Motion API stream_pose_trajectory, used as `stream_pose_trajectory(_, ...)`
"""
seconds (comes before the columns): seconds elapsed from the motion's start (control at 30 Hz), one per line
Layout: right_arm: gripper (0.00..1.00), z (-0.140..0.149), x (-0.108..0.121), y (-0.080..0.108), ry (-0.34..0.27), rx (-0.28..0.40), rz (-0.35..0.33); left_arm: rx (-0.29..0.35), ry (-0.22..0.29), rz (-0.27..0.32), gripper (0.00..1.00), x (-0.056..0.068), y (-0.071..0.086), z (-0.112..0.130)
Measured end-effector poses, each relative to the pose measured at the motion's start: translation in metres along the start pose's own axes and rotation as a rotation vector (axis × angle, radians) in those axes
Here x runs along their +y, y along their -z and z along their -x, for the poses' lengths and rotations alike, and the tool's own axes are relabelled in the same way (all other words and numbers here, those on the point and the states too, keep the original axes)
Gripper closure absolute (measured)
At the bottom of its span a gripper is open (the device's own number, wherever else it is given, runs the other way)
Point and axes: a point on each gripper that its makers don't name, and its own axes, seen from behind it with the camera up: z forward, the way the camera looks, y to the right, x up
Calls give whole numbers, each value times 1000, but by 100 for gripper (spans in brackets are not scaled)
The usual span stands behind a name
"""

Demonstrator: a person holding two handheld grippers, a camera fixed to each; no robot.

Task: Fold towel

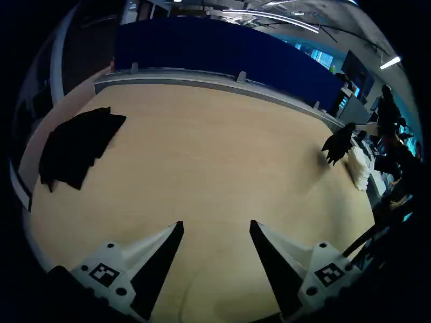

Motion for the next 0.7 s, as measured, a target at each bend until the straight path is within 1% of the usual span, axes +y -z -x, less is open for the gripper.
stream_pose_trajectory(0.1, 95, 2, 9, -3, -15, -3, 6, -1, 1, -2, 9, 2, -1, 0)
stream_pose_trajectory(0.27, 95, 2, 17, -9, -22, -6, 15, -1, -2, -5, 9, 5, -1, 0)
stream_pose_trajectory(0.7, 95, -7, 19, -25, -24, 2, 13, 0, 3, -18, 9, 7, -1, 1)
